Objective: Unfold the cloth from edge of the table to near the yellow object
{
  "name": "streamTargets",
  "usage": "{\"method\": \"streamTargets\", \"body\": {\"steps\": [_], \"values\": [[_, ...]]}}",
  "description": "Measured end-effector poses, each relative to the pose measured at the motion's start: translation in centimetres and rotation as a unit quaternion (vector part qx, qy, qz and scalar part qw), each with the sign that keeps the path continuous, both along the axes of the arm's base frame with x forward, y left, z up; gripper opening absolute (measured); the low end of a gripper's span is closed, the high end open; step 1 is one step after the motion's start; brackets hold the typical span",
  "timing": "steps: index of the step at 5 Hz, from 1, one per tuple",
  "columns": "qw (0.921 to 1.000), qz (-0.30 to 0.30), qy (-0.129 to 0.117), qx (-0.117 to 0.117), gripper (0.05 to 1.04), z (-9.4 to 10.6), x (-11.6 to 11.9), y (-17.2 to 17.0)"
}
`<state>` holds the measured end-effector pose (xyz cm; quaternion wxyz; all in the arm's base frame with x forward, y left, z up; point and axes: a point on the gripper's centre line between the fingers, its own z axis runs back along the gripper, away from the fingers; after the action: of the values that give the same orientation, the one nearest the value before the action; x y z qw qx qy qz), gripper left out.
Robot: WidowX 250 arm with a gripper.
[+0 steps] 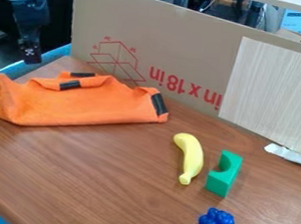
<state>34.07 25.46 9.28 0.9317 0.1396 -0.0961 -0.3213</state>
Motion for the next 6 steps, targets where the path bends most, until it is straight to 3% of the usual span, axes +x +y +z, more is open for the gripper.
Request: {"method": "streamTargets", "body": {"steps": [1,4,6], "values": [[1.0,0.004,0.008,0.003,1.0,-1.7,0.8,-0.4],[0.9996,0.005,-0.012,0.025,1.0,-3.2,3.0,-0.4],[0.9993,0.008,-0.012,0.033,1.0,-4.7,4.5,-0.7]]}}
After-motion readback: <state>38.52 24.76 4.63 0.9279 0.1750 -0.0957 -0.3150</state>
